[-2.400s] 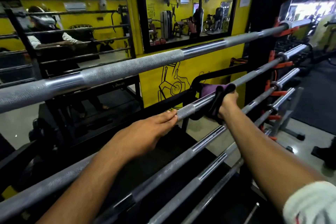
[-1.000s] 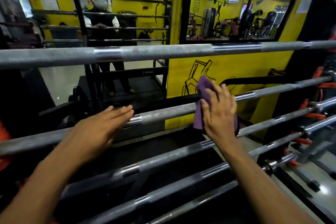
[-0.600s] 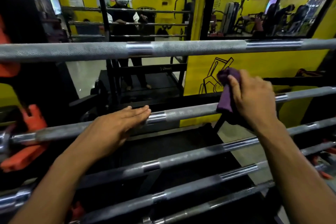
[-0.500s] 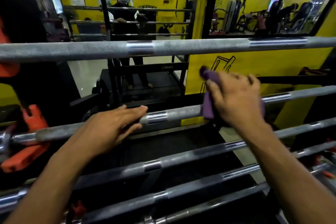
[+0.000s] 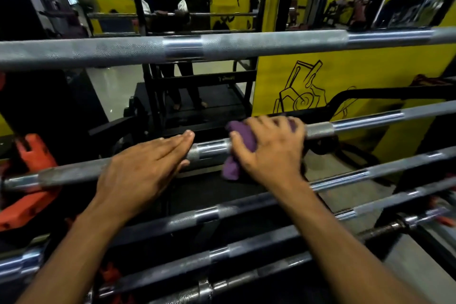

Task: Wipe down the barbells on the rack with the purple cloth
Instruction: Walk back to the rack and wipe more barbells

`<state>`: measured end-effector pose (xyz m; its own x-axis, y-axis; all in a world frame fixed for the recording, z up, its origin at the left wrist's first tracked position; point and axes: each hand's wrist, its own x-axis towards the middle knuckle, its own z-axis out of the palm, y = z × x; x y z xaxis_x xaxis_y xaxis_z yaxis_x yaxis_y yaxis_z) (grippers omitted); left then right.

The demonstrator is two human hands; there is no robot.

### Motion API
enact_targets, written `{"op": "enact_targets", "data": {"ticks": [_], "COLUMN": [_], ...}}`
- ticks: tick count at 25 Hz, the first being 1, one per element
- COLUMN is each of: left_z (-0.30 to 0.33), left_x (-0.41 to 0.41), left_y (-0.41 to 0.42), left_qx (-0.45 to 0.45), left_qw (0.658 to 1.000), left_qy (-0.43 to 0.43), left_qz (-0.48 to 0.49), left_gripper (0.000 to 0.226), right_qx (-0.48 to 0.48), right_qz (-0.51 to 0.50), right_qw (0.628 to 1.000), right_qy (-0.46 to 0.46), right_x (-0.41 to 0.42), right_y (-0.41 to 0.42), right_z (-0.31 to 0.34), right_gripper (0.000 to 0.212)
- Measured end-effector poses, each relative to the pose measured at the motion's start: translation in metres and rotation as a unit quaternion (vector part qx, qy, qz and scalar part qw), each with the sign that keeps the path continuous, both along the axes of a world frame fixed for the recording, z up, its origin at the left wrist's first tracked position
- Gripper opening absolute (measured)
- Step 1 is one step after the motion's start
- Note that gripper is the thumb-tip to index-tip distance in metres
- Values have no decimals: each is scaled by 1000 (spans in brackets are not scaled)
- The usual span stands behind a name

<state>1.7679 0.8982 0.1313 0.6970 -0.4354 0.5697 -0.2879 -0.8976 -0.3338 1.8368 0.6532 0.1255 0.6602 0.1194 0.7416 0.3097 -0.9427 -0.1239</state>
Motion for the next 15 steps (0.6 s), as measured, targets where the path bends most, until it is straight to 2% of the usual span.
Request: {"op": "enact_targets", "data": {"ticks": [4,6,8,11,13,15], "left_z": [1,-1,-3,-6,-7,-7], "left_x": [0,-1,-3,-3,-3,-2], "left_y": [2,1,0,-1,-1,-1], "left_qx": [-24,-37,-46,-47,-47,-47], "left_qw": [1000,999,998,998,997,997], "left_qy": [7,-8,-24,-44,-49,-52], "left_qz": [-2,-15,-20,-27,-32,-33], "left_gripper": [53,49,46,45,44,44], "right_qx": [-65,-86,-70,-12,31,39], "right_qz": [100,109,63,-20,-58,-51], "right_qw": [993,989,994,1000,998,998], "right_qy": [-27,-48,-57,-16,14,14], "right_x": [-8,6,23,41,41,25], "right_y": [7,-19,-59,-111,-100,-53], "right_z": [-11,-12,-9,-2,1,0], "right_gripper": [49,48,52,53,48,45]}}
